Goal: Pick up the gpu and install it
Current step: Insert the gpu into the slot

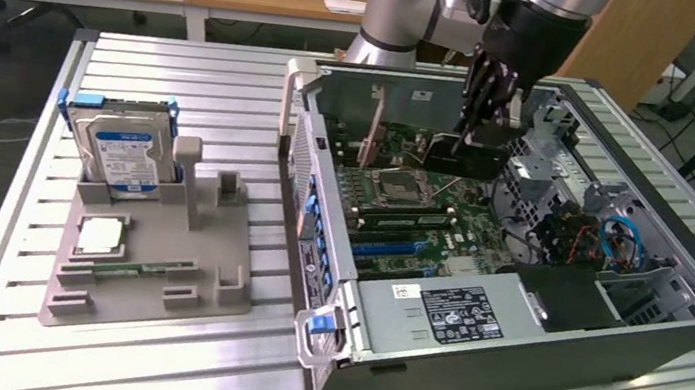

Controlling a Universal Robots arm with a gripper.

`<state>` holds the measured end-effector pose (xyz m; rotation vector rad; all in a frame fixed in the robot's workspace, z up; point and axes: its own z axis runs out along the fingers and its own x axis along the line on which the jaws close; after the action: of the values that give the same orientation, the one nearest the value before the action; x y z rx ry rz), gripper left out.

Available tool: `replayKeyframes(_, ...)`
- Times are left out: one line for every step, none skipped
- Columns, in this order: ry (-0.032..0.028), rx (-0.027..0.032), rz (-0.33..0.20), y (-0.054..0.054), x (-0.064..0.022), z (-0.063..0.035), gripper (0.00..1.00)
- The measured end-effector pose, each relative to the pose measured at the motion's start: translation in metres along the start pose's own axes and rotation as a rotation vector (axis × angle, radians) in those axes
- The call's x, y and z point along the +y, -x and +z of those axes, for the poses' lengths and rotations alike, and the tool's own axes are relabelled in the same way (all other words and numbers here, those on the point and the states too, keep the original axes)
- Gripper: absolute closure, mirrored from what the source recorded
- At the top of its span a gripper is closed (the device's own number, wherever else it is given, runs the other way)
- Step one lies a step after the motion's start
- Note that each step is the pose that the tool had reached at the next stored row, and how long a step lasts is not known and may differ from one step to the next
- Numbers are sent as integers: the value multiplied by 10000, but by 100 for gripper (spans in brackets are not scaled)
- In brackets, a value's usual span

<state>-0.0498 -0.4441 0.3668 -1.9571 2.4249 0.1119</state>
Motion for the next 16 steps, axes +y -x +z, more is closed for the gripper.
replayKeyframes(0, 1, 0, -1, -1, 13, 74)
replayKeyframes(1, 2, -9, -2, -1, 25, 74)
replayKeyframes(4, 4, -72, -2, -1, 37, 74)
replayKeyframes(13, 9, -199, -3, -1, 46, 74)
replayKeyframes(23, 16, -359, -3, -1, 54, 74)
replayKeyframes(34, 24, -531, -4, -1, 61, 74)
replayKeyframes(44, 30, -687, -4, -2, 67, 74)
replayKeyframes(58, 39, -912, -5, -3, 76, 74)
replayKeyframes(62, 42, -976, -5, -3, 79, 74)
replayKeyframes(65, 44, -1026, -5, -3, 83, 74)
replayKeyframes(70, 47, -1097, -6, -3, 87, 74)
replayKeyframes(74, 50, -1174, -6, -4, 92, 74)
replayKeyframes(78, 53, -1229, -6, -4, 96, 74)
replayKeyframes(80, 54, -1261, -6, -4, 97, 74)
replayKeyframes(81, 55, -1266, -7, -4, 97, 74)
replayKeyframes(81, 55, -1266, -7, -4, 97, 74)
